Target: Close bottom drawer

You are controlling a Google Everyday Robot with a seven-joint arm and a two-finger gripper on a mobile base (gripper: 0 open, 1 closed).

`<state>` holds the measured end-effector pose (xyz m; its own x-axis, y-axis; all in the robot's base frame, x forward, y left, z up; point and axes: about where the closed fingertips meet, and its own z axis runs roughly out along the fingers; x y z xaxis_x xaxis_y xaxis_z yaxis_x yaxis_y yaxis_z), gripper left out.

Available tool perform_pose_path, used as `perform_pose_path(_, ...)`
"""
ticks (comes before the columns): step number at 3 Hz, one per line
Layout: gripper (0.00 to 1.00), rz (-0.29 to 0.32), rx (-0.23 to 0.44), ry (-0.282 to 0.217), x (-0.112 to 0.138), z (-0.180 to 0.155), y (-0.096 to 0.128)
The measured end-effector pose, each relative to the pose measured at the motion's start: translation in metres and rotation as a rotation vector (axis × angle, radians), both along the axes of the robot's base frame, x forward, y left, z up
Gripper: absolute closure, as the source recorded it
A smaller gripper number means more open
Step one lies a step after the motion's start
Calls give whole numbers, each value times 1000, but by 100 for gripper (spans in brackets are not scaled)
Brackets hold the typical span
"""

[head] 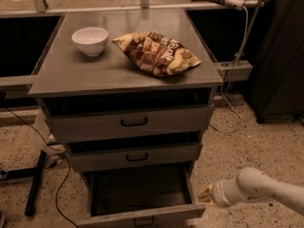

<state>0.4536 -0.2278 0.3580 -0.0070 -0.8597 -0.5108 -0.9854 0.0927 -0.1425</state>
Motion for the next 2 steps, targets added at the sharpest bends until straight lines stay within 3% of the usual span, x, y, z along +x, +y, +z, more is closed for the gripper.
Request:
perform_pose_path(1, 100, 13, 1, 49, -2, -39, 15)
perform_pose_path(2, 100, 51, 52, 81, -8, -83, 38)
